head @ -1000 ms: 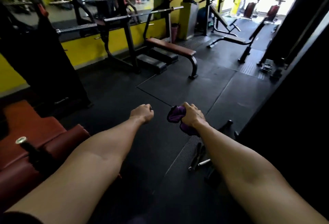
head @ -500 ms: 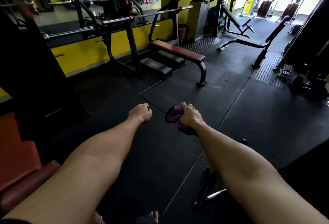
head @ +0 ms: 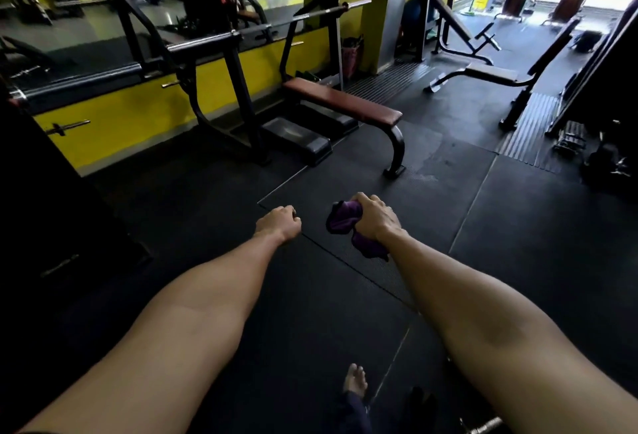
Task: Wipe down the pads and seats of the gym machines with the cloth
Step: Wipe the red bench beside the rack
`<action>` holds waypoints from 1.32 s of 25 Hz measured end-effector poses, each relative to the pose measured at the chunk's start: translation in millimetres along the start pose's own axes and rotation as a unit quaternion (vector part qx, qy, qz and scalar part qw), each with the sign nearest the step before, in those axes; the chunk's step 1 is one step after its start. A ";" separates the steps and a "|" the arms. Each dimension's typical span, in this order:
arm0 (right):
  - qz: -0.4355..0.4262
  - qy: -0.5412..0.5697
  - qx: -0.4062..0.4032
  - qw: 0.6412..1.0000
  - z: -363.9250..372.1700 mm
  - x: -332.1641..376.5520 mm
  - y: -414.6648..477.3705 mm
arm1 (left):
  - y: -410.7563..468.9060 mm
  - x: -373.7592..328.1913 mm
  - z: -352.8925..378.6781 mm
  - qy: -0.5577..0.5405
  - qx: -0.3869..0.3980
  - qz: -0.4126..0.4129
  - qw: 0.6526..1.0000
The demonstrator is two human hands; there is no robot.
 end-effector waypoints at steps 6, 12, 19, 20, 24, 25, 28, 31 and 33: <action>-0.019 0.013 -0.008 1.000 -15.5 -23.8 163.5 | 155.5 -51.7 -8.0 -0.012 -0.034 -0.030 0.999; -0.037 0.035 -0.024 0.998 -17.7 -36.8 313.7 | 291.3 -80.1 7.7 0.000 -0.029 -0.048 0.998; -0.028 0.016 -0.037 0.999 18.8 -50.8 499.0 | 492.3 -103.3 35.2 0.000 -0.026 -0.028 0.999; -0.028 0.008 -0.042 0.999 17.9 -49.7 528.5 | 524.6 -108.9 34.9 -0.006 -0.022 -0.026 0.999; -0.020 0.018 -0.049 0.998 8.2 -46.9 629.5 | 634.3 -135.8 26.5 -0.012 -0.024 -0.014 1.000; -0.013 0.020 -0.053 0.998 6.0 -49.0 654.1 | 661.0 -144.1 25.6 -0.020 -0.027 -0.012 0.999; -0.011 0.018 -0.055 0.998 13.7 -60.7 725.5 | 728.5 -165.2 36.3 -0.019 -0.017 -0.005 1.000; -0.021 0.026 -0.056 0.998 29.8 -73.3 797.9 | 797.5 -174.7 59.4 -0.014 -0.019 -0.013 1.000; -0.030 0.031 -0.050 0.998 45.9 -84.4 849.0 | 845.3 -184.2 75.7 -0.016 -0.014 -0.022 1.000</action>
Point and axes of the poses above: each hand's wrist, its own y-axis towards the middle knuckle, its own z-axis out of the palm, x = y × z, the point moved 2 cm from there along y, towards the middle knuckle, and after that the axes turned 15 degrees about -x, right-handed, at the moved point
